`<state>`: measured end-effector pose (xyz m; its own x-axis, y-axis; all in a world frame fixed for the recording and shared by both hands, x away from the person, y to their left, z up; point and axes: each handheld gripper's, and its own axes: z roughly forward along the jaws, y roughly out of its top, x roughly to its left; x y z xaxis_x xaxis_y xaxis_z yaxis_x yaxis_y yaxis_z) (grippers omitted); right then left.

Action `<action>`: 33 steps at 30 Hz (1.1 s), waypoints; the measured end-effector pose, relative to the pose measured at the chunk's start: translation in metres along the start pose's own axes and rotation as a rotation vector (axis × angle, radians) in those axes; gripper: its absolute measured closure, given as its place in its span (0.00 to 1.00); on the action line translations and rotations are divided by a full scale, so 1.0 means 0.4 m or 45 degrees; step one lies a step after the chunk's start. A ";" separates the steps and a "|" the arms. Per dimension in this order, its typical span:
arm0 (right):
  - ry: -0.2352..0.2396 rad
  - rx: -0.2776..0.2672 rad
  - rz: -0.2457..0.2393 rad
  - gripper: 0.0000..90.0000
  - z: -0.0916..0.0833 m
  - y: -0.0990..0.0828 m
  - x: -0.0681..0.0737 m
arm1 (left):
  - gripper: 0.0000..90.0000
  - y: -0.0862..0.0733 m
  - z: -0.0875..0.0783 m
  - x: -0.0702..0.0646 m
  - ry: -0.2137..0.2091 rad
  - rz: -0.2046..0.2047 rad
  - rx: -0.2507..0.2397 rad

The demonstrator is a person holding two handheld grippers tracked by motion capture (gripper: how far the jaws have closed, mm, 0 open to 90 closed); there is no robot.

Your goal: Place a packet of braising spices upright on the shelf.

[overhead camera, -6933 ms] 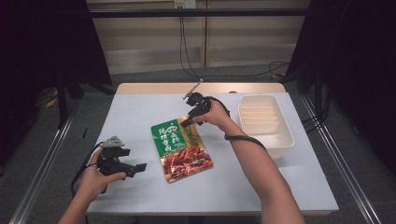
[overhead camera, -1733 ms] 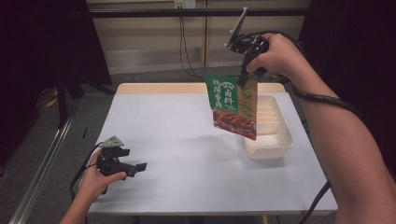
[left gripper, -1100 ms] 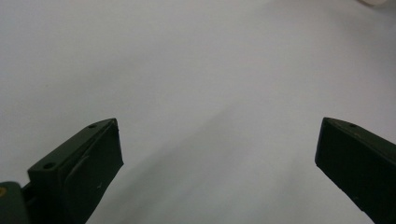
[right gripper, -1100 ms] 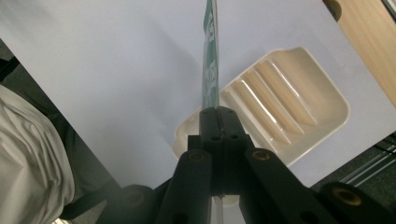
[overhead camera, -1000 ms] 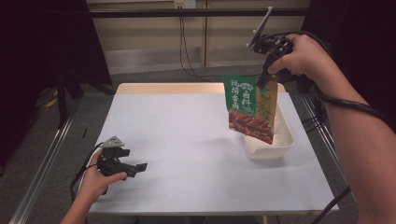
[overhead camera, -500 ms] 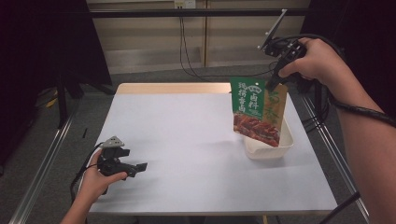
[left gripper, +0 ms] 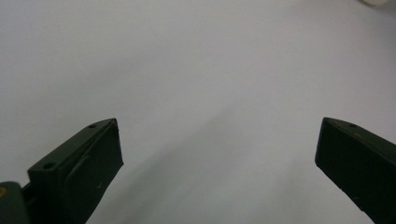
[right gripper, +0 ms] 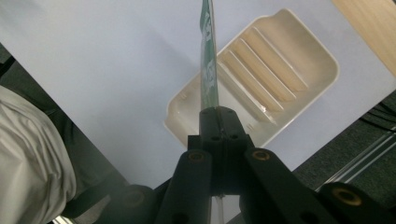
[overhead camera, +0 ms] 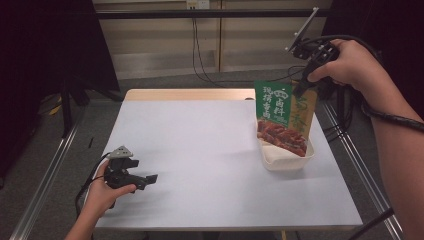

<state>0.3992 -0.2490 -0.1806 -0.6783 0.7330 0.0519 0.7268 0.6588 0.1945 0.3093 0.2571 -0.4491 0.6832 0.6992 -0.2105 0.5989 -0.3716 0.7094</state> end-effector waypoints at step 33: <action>0.010 0.022 0.010 1.00 0.031 -0.036 -0.024 | 0.00 0.001 0.001 -0.002 -0.003 0.006 0.013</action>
<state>0.3968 -0.2634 -0.1960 -0.6736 0.7366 0.0607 0.7336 0.6562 0.1770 0.3092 0.2563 -0.4491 0.6869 0.6960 -0.2090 0.6001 -0.3811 0.7033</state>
